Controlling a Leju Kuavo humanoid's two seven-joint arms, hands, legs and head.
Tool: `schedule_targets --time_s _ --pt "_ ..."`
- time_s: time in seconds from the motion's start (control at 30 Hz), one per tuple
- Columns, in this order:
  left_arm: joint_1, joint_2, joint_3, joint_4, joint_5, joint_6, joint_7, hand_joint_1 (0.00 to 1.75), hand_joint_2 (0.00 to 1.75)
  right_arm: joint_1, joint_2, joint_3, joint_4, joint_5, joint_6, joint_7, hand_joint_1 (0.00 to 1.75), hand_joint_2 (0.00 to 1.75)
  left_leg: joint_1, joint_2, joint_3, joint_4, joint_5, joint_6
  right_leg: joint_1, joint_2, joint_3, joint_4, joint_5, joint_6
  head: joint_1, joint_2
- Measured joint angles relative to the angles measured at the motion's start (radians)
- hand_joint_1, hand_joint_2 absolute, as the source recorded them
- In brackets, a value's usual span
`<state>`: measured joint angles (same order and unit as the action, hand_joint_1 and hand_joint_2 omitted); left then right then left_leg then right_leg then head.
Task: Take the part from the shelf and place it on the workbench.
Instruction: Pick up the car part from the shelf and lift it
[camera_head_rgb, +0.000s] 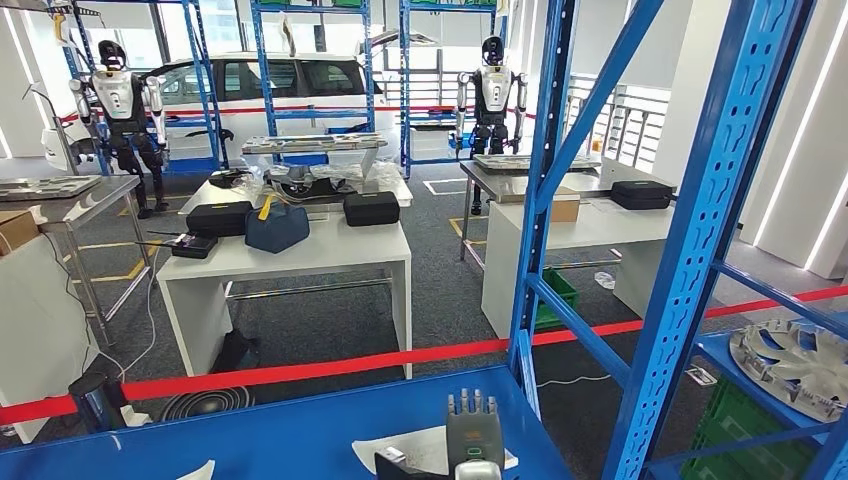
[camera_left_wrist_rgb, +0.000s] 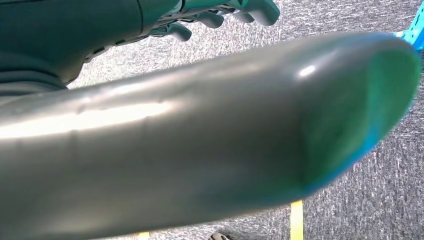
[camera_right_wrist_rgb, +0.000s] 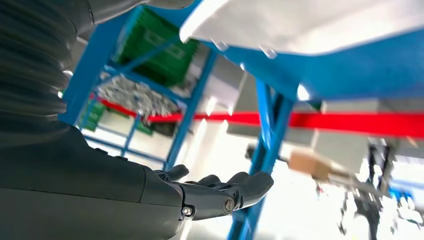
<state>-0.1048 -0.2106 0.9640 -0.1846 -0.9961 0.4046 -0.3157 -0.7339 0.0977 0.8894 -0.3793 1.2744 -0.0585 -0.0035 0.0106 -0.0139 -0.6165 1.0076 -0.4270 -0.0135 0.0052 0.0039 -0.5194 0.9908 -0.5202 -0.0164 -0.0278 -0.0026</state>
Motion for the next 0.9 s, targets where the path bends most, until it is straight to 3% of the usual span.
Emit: schedule_targets --time_s 0.3,0.7,0.9 --pt "0.003 0.000 0.000 0.000 -0.007 0.003 0.001 0.00 0.00 0.000 0.006 0.107 0.030 0.078 -0.069 -0.001 0.00 1.75 0.000 0.000 0.000 0.000 0.000 0.000 0.000 0.000 0.000 0.000 0.000 0.000 0.000 0.000" --pt "0.003 0.000 0.000 0.000 -0.007 0.003 -0.004 0.00 0.00 0.005 -0.002 0.117 0.055 -0.040 -0.082 -0.001 0.00 1.75 0.000 0.000 0.000 0.000 0.000 0.000 0.000 0.000 -0.001 0.000 0.000 0.000 0.000 0.000" --pt "0.004 0.001 0.000 0.000 -0.001 0.005 -0.009 0.00 0.00 0.017 -0.023 0.117 0.066 -0.094 -0.037 -0.001 0.00 1.75 0.000 0.000 0.000 0.000 0.000 0.000 0.000 0.000 -0.001 0.000 0.000 0.000 0.000 0.000"
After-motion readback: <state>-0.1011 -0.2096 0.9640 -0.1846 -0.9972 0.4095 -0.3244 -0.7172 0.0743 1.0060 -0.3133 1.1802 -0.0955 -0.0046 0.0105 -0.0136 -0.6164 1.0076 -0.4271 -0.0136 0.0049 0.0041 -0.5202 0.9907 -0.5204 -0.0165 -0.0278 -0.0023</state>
